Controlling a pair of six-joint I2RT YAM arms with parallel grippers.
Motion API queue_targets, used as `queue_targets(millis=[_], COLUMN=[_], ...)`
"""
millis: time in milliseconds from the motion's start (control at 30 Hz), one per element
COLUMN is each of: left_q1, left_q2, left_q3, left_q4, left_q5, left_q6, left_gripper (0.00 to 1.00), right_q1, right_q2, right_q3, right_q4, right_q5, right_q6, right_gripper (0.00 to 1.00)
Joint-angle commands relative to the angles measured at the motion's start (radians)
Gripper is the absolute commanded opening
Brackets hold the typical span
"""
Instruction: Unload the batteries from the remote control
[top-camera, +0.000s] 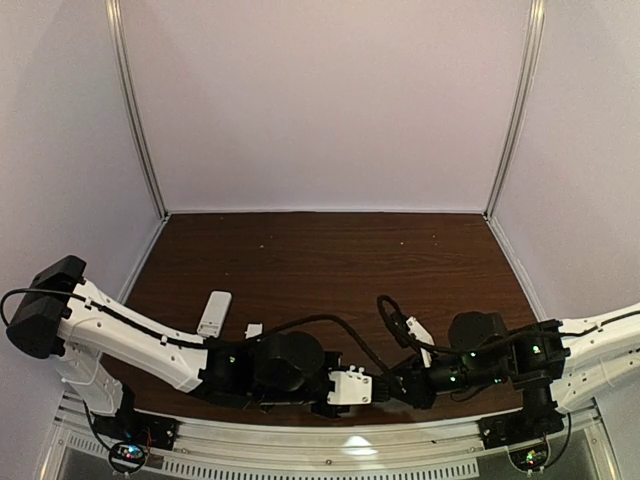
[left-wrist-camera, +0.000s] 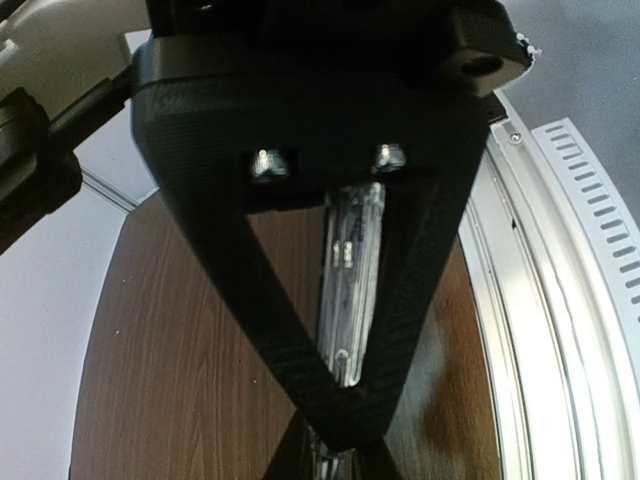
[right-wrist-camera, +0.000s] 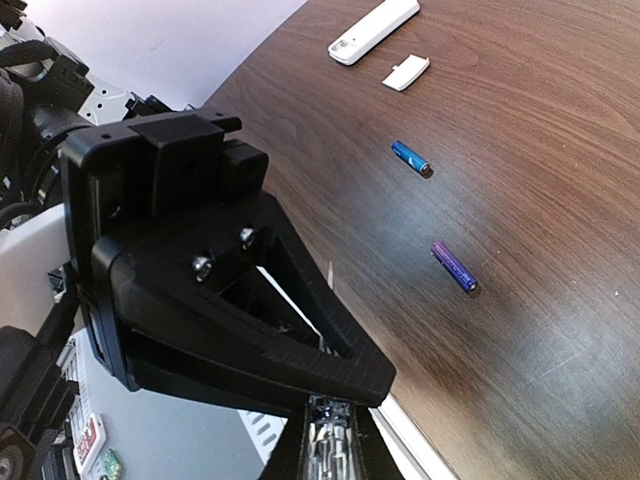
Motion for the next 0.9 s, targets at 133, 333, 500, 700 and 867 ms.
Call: queue_targets(millis=[133,333,500,700,867], left_q1=[-0.02,-0.026,-0.028,-0.029,-0.029], left_q2=[0.01,0.009,0.005,-0.002,-0.017], left_q3=[0.033,0.037,0.036,0.025,0.008], left_q4=[0.001,-0.021,-0.04,-0.053,-0.06], left_q5=[-0.039,-0.072,-0.101,-0.139,-0.17], left_q6=[-0.023,-0.051,-0.085,-0.133,-0.176], left_gripper=[0.0,0.0,0.0,0.0,0.0], right_q1=[0.0,0.001,0.001,0.001,-0.001], right_q2=[0.003,0.004,0.019,0.034,0.022], right_q3=[0.023,0.043,0.071,0.114,0.152], right_q4=[-0.012,-0.024,-0.042,-0.084,-0.168], right_q5=[0.028,0.04,0.055,0.095,0.231], right_q6=[-0.024,-0.051,-0.076,-0.104,-0.109], right_gripper=[0.0,0.22,0.44,0.63,0.8])
